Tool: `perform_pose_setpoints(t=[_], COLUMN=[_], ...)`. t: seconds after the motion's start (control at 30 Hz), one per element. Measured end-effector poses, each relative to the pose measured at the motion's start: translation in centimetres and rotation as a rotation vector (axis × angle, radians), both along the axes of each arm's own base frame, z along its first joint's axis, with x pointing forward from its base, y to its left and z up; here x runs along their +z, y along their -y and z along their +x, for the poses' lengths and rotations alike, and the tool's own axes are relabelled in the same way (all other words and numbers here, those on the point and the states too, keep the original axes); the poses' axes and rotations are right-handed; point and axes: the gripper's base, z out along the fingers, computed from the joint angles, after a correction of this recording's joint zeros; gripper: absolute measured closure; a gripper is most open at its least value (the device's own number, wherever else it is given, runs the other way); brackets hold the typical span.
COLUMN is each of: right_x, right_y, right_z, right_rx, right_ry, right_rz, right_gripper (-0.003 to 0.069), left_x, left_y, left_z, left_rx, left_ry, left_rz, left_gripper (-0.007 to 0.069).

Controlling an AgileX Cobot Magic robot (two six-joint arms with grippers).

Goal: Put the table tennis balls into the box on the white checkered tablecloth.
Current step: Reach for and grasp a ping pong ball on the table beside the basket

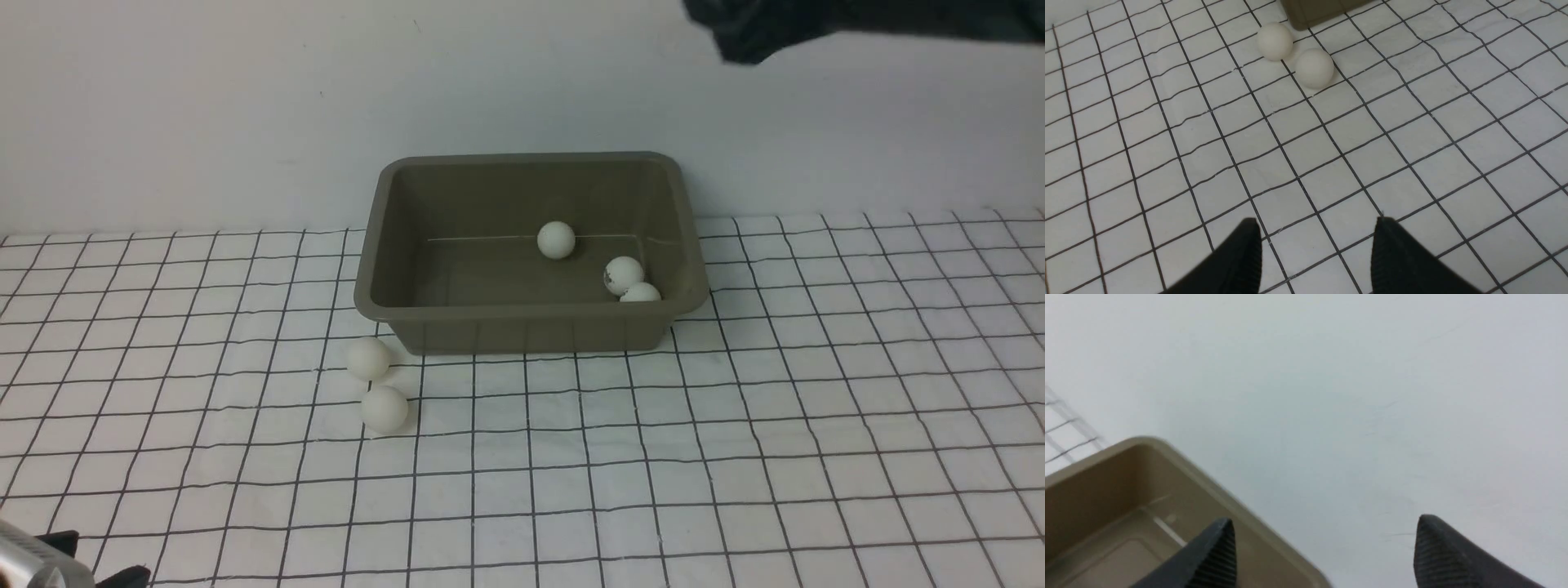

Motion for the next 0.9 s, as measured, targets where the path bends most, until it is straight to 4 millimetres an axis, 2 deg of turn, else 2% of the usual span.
perform_pose_setpoints(t=[0.07,0.1,0.2,0.4,0.53,0.77,0.9], right_x=[0.5,1.8,3.5,5.1,5.1,4.5,5.1], right_y=[0.8,2.1,4.2,5.2,5.7,7.5,8.1], right_z=[-0.3,-1.1,-2.9,-6.4,-7.1,-7.8,-9.2], right_rx=[-0.017,-0.040,-0.051,-0.013,-0.045,-0.247,-0.312], right_ry=[0.006,0.021,0.019,-0.016,-0.050,-0.200,-0.224], right_rz=[0.009,0.026,0.023,-0.114,-0.155,-0.140,-0.122], right_gripper=[0.0130,0.0130,0.0136,0.0186,0.0195,0.0197,0.0198], left_x=[0.0,0.0,0.1,0.2,0.2,0.2,0.3], left_y=[0.0,0.0,0.0,-0.1,-0.1,-0.1,-0.1], left_z=[0.0,0.0,0.1,0.2,0.2,0.2,0.2], left_rx=[0.000,0.001,0.004,0.016,0.016,0.016,0.015], left_ry=[0.000,0.002,0.008,0.032,0.033,0.033,0.034], left_rz=[0.000,0.000,0.000,0.001,0.000,0.000,-0.008], left_gripper=[0.0290,0.0290,0.0290,0.0290,0.0290,0.0290,0.0290])
